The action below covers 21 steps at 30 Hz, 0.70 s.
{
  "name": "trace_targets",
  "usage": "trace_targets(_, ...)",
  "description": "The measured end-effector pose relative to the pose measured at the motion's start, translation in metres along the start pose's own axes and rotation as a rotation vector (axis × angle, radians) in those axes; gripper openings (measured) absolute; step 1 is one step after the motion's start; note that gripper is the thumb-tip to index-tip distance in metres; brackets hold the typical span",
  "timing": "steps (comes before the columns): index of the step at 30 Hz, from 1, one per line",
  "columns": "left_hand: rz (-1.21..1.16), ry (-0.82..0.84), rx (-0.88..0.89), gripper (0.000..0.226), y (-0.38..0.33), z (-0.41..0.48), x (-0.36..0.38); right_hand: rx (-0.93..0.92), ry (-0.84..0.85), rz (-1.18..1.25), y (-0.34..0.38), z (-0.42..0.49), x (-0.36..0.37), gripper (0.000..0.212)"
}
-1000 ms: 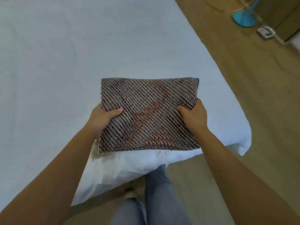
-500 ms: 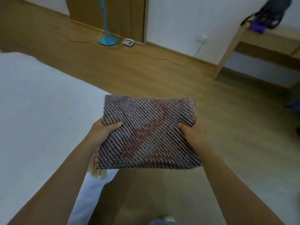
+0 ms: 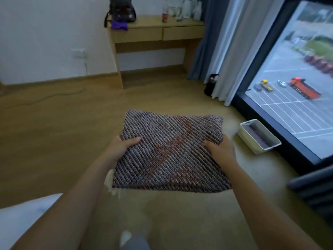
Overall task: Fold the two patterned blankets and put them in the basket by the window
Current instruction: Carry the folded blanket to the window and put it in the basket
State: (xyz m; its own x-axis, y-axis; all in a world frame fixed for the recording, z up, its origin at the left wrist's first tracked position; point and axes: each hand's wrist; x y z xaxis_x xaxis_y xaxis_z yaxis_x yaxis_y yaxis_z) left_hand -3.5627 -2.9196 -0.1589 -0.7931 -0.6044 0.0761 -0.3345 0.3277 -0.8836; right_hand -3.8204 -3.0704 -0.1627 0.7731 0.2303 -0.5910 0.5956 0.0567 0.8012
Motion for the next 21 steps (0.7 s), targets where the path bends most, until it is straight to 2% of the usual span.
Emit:
trace_targets(12,0.270,0.437,0.018,0.033,-0.102,0.210,0.192,0.322,-0.433,0.146,-0.036,0.133,-0.079,0.037)
trace_targets(21,0.385,0.719,0.008,0.021,-0.132,0.301,0.356,0.499,-0.660,0.201,-0.085,0.201,-0.142,0.028)
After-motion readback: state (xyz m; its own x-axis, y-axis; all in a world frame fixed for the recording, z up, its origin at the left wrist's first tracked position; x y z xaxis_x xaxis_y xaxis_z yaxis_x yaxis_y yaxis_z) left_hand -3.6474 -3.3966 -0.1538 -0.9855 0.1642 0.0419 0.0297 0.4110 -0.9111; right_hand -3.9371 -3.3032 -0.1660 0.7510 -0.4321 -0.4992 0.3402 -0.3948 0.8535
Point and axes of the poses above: each hand's wrist, its own z-axis towards the middle knuckle, its own x-axis out of the palm, y = z × x, and after that the axes turned 3 degrees about -z, right-handed
